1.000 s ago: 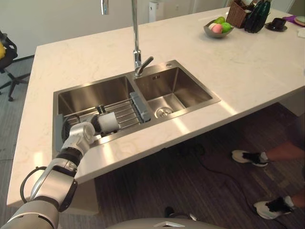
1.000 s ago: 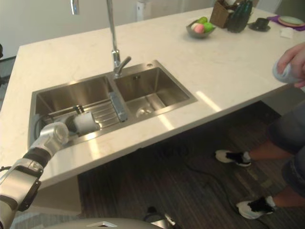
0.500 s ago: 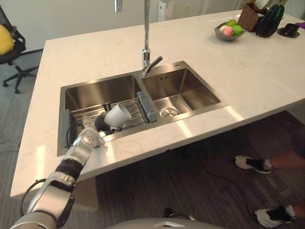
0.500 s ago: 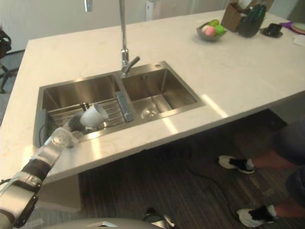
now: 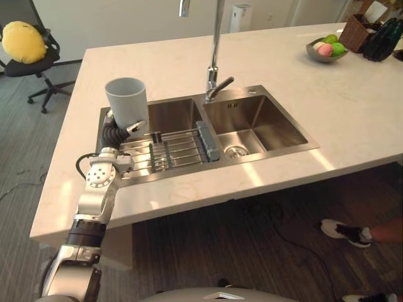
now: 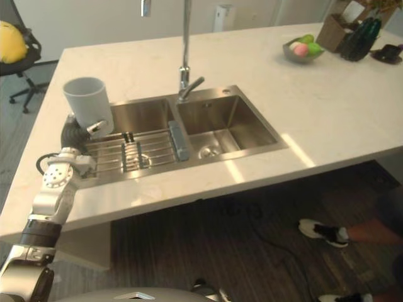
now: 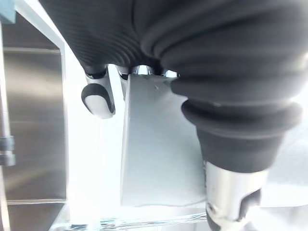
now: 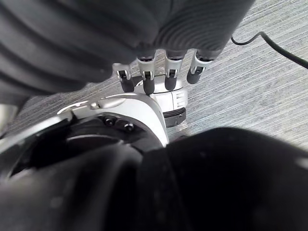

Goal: Walk over to the sink, pick up the cup, carry it to the dishwasher, place the cup inside the dishwasher, then close the dishwasher door

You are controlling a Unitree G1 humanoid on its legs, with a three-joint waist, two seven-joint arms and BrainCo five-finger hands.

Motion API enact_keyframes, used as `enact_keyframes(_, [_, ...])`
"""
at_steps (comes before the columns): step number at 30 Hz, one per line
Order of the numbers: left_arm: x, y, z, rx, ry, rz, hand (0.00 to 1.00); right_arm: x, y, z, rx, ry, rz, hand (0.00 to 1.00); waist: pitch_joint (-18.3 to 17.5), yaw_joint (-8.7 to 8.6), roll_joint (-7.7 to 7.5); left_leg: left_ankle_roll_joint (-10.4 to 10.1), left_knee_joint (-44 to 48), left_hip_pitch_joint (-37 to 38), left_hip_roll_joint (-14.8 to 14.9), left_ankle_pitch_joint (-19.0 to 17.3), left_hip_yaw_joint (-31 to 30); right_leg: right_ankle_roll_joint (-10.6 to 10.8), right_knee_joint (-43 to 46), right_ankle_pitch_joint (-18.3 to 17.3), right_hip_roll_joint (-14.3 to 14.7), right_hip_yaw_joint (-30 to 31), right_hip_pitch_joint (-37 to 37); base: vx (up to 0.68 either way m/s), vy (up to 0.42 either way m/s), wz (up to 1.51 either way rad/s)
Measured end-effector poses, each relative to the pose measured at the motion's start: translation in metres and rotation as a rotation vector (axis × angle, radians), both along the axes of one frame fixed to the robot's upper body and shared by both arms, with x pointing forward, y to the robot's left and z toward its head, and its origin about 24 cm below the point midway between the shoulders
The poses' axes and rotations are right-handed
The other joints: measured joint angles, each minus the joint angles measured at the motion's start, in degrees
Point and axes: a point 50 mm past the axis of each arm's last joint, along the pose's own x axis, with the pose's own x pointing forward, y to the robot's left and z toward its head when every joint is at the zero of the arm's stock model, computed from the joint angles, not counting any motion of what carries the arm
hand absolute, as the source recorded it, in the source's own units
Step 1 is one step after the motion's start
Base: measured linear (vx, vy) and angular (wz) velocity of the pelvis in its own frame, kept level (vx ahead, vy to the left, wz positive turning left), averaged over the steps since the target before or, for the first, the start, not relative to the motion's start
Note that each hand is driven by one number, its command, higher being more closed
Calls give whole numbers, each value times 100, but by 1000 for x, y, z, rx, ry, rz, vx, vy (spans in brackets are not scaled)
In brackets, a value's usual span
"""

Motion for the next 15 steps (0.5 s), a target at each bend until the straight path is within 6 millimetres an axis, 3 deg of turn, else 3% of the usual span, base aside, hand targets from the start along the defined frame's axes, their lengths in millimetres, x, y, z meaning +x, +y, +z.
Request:
enact_keyframes(6, [-30, 13, 11, -119, -127, 88, 100, -10, 3, -2, 9, 18, -44, 0, -38, 231, -82, 9, 0, 0, -15, 14, -146, 1, -13, -14, -12, -129, 83, 9, -18, 12])
enact_keyframes(15, [-40, 13, 14, -4, -185, 150, 100, -15, 7, -3, 15, 33, -79, 0, -124, 398, -188, 19, -1, -37, -28, 36, -287, 8, -47, -30, -25, -253, 125, -12, -1, 7])
